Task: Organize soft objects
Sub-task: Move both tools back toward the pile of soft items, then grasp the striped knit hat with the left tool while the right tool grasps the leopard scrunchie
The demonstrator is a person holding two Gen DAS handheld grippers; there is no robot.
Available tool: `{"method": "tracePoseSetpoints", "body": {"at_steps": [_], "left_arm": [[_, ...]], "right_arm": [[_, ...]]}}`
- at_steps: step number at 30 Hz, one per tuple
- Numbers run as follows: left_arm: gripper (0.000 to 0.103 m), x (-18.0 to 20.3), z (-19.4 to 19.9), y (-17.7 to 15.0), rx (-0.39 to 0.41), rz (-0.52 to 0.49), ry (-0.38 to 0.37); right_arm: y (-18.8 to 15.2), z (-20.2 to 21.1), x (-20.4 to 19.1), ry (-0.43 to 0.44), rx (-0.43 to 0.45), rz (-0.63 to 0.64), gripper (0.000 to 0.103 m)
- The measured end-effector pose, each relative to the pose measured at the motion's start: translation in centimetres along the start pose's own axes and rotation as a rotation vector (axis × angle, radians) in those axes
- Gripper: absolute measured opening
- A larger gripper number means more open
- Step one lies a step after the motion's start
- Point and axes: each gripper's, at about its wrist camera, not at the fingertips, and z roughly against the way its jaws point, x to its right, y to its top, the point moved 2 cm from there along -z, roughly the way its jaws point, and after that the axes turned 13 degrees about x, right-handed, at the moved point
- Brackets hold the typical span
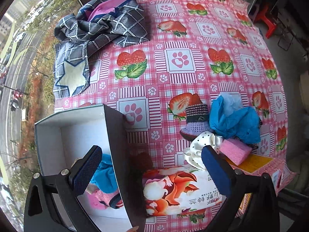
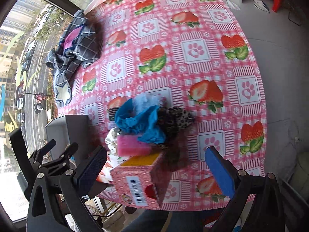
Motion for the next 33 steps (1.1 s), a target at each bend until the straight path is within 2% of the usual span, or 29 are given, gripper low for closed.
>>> {"method": "tracePoseSetpoints", "body": {"at_steps": [3,7,9,13,15,21,24,29,33], "left_arm": [[0.103,0.5,-2.9,0.9,-0.066,-0.035,0.024],[0.103,1.7,-5.9,1.6,-0.140,-0.038,-0.024],[0.103,2.6,-7.0,1.8,-0.156,-0.043,-0.048],[0.103,4.3,-9.1,1.4,-0.190,-0.102,-0.038],[0.103,4.8,-9.7,1.1,-0.210,-0.103,-0.064],[0.103,5.9,-10.9,0.5,-0.261,-0.124,-0.081],[0.103,6.3,-11.3,0.2,-0.271,-0.139,-0.063],[0.103,7.3,-12.4,-0.1,-0.246,-0.160,0.007],[0.103,7.2,-12.2,0.9,-0.198,-0.160,0.071]], "right_arm": [[-0.4,-1.3,2.7,-0.009,-0.032,-0.038,0.102],[-0.8,-3.3,5.0,-0.016,-0.079,-0.067,0.102],[-0.9,-4.3,5.8,-0.014,-0.101,-0.076,0.102],[-0.8,-6.5,6.9,-0.013,-0.140,-0.085,0.102],[-0.7,-7.6,7.2,-0.016,-0.158,-0.088,0.102],[0.2,-11.4,8.1,-0.071,-0.193,-0.120,0.102],[0.1,-13.5,7.9,-0.078,-0.217,-0.117,0.102],[-0.5,-16.7,6.0,-0.060,-0.253,-0.055,0.102],[-1.2,-17.9,6.0,-0.154,-0.236,0.023,0.102]]}}
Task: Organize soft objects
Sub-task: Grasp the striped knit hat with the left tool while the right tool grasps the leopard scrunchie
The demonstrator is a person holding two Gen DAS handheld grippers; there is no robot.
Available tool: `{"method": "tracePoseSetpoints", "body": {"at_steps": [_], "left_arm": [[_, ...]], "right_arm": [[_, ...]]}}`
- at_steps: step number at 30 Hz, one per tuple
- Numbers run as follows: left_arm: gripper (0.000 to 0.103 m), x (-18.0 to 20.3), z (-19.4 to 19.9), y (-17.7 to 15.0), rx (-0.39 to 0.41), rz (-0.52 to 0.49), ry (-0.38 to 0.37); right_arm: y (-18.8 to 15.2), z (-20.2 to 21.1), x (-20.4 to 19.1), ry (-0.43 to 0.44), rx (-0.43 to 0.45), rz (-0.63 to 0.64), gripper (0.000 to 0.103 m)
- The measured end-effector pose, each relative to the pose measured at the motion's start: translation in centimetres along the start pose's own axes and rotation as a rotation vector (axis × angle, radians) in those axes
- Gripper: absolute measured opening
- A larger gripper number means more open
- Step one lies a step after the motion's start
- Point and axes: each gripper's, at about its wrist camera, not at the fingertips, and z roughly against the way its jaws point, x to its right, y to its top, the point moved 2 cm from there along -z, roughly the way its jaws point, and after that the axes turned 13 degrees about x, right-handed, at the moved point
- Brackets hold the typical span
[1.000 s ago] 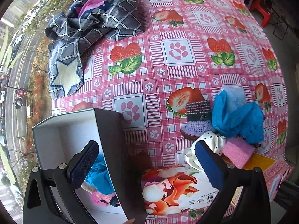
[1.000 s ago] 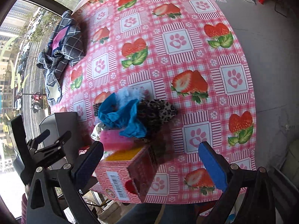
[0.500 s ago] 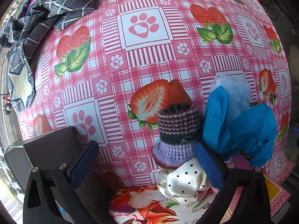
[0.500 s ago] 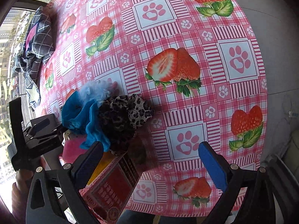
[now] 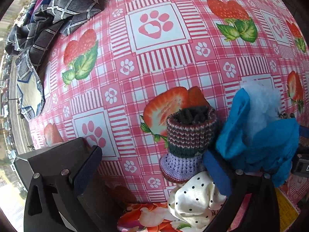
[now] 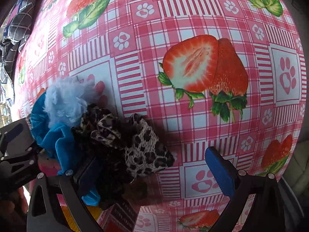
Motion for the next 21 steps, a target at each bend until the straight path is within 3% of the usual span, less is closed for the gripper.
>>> {"method": "tracePoseSetpoints", "body": {"at_steps": [7,10,15,18,21], "left_arm": [[0.103,-3.1,0.4,1.5,0.021,0.079,0.058],[0.103,-3.8,1.0,1.7,0.027,0.100,0.020],[0.103,-4.2,0.8,1.7,-0.004,0.171,-0.051],[0.103,-4.4,0.1,0.9,-0.021,0.231,-0.107],[0.103,-4.3,0.0,0.6,-0.029,0.275,-0.138]], "right_arm": [[-0.7,0.5,5.7,-0.177,0.045,-0.016,0.102],[-0.8,1.4,9.6,-0.236,0.066,-0.078,0.102],[-1.8,3.7,13.3,-0.109,0.130,-0.202,0.102],[-2.5,4.5,12.8,-0.051,0.159,-0.177,0.102],[-2.7,4.0,10.7,-0.050,0.162,-0.107,0.102]]}}
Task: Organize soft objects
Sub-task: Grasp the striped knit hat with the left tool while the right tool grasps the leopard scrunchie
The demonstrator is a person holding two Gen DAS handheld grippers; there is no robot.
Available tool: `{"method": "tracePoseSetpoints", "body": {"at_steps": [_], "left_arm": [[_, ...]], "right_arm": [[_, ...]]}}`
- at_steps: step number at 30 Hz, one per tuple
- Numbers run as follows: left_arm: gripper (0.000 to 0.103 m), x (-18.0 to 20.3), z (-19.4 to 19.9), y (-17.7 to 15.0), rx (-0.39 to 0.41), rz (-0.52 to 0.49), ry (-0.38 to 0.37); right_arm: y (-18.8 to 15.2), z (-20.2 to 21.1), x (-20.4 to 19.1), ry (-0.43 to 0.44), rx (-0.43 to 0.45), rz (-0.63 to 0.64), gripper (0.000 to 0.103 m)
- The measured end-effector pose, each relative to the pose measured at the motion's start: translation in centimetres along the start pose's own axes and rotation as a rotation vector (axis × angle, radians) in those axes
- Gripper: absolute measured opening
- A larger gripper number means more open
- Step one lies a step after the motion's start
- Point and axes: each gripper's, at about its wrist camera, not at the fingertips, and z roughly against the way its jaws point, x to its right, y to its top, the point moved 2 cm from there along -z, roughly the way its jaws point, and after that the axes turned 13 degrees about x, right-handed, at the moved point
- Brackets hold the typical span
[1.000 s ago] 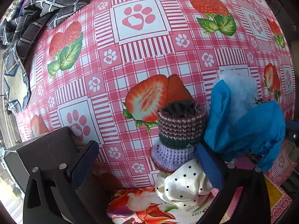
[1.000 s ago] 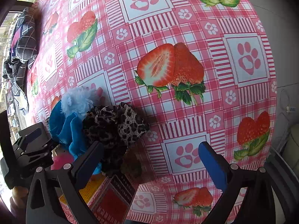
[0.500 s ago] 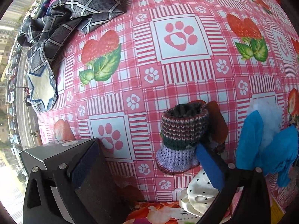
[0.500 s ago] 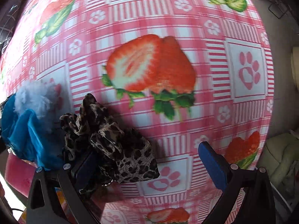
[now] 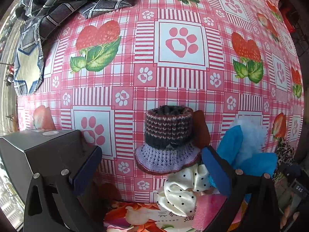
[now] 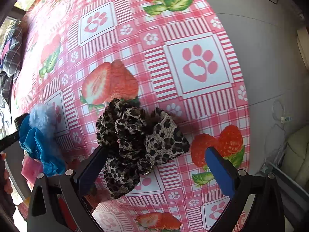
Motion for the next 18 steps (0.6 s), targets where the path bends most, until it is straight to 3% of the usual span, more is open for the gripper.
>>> {"method": "tracePoseSetpoints", "body": {"at_steps": [8,15,18], "left_arm": [[0.103,0.3,-2.8,-0.2,-0.049,0.031,0.006],[0.103,0.7,-5.0,-1.2,-0.068,0.034,0.015],[0.103,0.6,-5.2,-1.4,-0.071,0.046,-0.004]], "right_arm": [[-0.6,-3.8,-2.8,-0.059,-0.044,0.101,0.102],[-3.5,-2.7,-3.1,-0.052,-0.048,0.110,0.103],[-2.7,-2.8,-1.8,-0.052,-0.065,0.109,0.103]]}}
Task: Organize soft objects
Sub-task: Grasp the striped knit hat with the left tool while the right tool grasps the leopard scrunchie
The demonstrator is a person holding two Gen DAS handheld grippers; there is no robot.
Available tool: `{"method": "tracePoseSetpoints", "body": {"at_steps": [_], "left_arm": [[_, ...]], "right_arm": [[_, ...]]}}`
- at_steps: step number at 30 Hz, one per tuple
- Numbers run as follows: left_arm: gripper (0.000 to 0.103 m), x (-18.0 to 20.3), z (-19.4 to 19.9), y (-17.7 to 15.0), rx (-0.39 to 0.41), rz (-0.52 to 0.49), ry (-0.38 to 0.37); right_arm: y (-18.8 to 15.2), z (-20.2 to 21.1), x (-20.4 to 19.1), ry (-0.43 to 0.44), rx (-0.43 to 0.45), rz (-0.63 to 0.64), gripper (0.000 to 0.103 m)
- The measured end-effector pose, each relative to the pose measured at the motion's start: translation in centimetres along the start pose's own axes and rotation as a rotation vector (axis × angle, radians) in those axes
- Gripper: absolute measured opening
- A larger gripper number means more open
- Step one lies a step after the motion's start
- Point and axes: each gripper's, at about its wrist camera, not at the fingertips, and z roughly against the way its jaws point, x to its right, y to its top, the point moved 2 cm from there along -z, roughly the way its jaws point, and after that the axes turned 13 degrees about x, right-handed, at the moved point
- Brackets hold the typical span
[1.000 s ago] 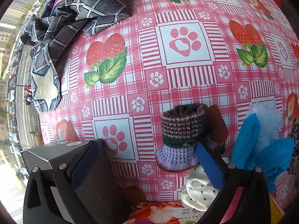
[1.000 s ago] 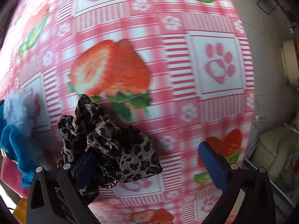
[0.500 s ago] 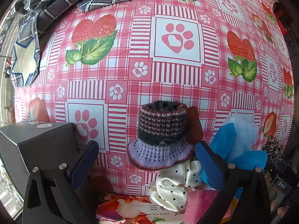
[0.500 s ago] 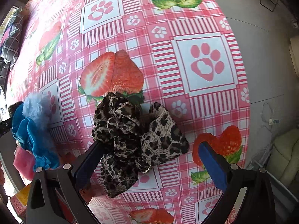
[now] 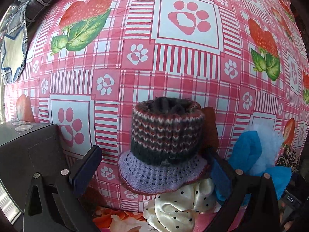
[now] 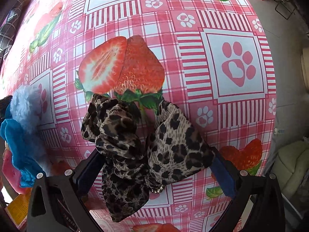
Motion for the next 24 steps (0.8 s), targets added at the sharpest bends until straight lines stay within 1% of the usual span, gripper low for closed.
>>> {"method": "tracePoseSetpoints", "body": {"at_steps": [1,2,5,8,10,11,12,13,14,15,16,17,18,19,20,21,22,24], "left_arm": [[0.103,-0.2,-0.2,-0.1,-0.005,0.012,-0.011],[0.103,-0.7,-0.2,-0.1,-0.002,0.022,-0.017],[0.103,-0.8,-0.3,-0.1,0.001,0.022,-0.014],[0.103,-1.2,-0.9,0.0,-0.026,0.021,-0.015],[0.103,-1.2,-0.7,0.6,-0.041,0.029,-0.013],[0.102,-1.2,-0.6,0.6,-0.030,0.029,-0.013],[0.096,-0.9,-0.1,0.9,-0.010,0.024,-0.014],[0.088,-0.6,0.5,1.0,0.009,0.012,-0.014],[0.083,-0.3,0.9,1.0,0.023,-0.005,-0.015],[0.072,0.0,1.2,1.0,0.033,-0.022,-0.015],[0.065,0.2,1.5,1.0,0.044,-0.041,0.001],[0.062,0.4,1.9,1.0,0.059,-0.053,0.012],[0.054,0.4,2.3,1.1,0.074,-0.058,0.008],[0.051,0.4,2.7,1.1,0.087,-0.054,-0.003],[0.050,0.3,3.2,1.2,0.104,-0.051,-0.007],[0.049,0.3,3.8,1.2,0.125,-0.052,-0.001],[0.049,0.4,4.5,1.3,0.147,-0.059,0.011],[0.049,0.6,5.9,1.4,0.194,-0.073,0.034]], "right_arm": [[2.0,-0.8,-0.9,0.000,-0.007,-0.001,0.103],[2.6,-1.2,-1.1,-0.001,-0.010,-0.003,0.103],[3.4,-1.6,-1.0,-0.001,-0.004,-0.003,0.103],[3.1,-1.4,-0.9,-0.002,0.012,-0.006,0.103],[2.6,-1.2,-1.0,-0.004,0.016,-0.004,0.103],[2.4,-1.1,-1.1,-0.005,0.016,-0.003,0.103],[2.4,-1.0,-1.1,-0.008,0.013,0.001,0.103],[2.1,-0.8,-1.3,-0.011,0.008,0.005,0.102],[2.1,-0.8,-1.3,-0.012,0.003,0.008,0.098],[1.8,-0.3,-1.5,-0.013,0.005,0.010,0.095],[1.7,0.0,-1.6,-0.011,0.009,0.013,0.087],[1.5,0.6,-1.8,-0.011,0.015,0.016,0.077],[1.4,0.9,-1.9,-0.008,0.020,0.022,0.071],[1.3,1.3,-2.1,-0.004,0.025,0.029,0.054],[1.3,1.6,-2.2,-0.003,0.032,0.035,0.037],[1.2,1.8,-2.4,0.010,0.033,0.038,0.032],[1.1,2.0,-2.4,0.034,0.026,0.028,0.032],[1.0,2.4,-2.5,0.046,0.029,0.017,0.032]]}}
